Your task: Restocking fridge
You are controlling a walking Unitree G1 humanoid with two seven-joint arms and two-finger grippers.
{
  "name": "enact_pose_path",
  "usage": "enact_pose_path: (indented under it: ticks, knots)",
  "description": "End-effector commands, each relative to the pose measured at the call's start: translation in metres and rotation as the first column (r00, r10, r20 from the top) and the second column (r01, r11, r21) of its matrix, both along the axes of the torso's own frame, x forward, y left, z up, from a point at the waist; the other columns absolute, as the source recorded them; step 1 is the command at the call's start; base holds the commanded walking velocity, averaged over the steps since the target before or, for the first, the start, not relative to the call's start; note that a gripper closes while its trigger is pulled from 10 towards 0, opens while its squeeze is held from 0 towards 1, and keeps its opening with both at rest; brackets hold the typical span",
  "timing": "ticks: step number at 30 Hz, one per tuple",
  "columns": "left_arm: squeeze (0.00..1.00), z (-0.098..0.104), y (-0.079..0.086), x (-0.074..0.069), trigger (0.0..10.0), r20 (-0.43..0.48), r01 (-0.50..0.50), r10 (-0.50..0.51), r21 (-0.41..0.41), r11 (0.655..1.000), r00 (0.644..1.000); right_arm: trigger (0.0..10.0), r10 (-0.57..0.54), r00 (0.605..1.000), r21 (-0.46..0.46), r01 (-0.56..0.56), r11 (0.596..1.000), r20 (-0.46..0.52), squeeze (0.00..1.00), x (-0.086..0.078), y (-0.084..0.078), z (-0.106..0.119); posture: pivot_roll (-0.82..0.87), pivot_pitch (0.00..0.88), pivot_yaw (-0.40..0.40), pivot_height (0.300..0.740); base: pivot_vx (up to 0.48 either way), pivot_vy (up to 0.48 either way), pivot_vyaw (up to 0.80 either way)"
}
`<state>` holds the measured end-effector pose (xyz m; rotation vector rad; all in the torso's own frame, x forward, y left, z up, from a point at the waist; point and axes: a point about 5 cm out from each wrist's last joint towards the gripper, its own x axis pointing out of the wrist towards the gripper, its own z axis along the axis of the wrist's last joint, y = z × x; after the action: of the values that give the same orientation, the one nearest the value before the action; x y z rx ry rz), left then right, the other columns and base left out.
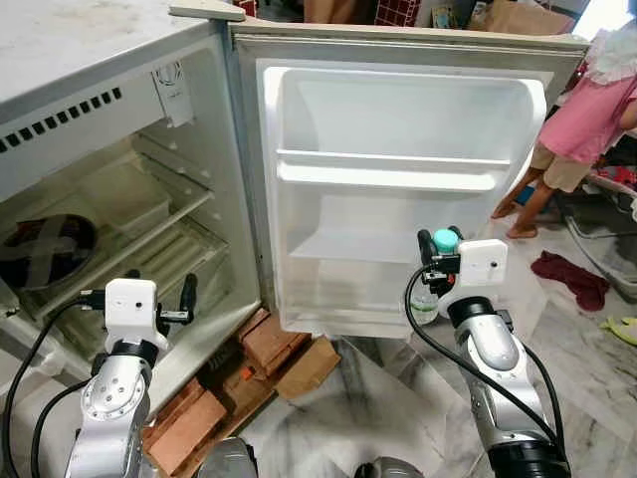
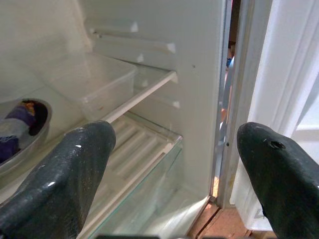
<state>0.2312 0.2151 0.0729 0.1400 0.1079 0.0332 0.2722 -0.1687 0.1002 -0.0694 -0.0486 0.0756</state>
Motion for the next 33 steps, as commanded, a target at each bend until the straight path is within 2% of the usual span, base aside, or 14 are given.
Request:
enact_pose_path:
  ticks: [1,10,30,33]
  knots:
    - [0.0,-0.0001,-0.0025,0.0005,10.0,-0.008,0.016,-0.016,0.009,1.0,1.0,10.0,-0.012,1.0,0.003,0.012,1.0,0.009,0.0,0.0011,-0.0027,0.0026,0.03,0.048,-0.054,0.704,0.0,0.0,0.0]
    - [0.0,0.0007,-0.0038,0.003,10.0,-0.004,0.017,-0.017,0.007,1.0,1.0,10.0,-0.001,1.0,0.016,0.0,1.0,0.017,0.0,0.0038,-0.0011,0.0046,0.02,0.055,-0.056,0.651,0.0,0.0,0.0]
    - [0.0,0.0033,-0.0069,0.0069,10.0,0.012,0.048,-0.048,0.002,0.999,0.999,10.0,0.006,1.0,0.005,-0.006,1.0,0.022,0.0,0.0085,0.0006,0.0056,0.02,0.065,-0.056,0.651,0.0,0.0,0.0]
    - [0.0,0.0035,-0.0077,0.0074,10.0,0.015,0.053,-0.053,0.002,0.999,0.998,10.0,0.007,1.0,0.005,-0.007,1.0,0.022,0.0,0.0086,0.0007,0.0056,0.02,0.065,-0.056,0.651,0.266,0.0,0.0]
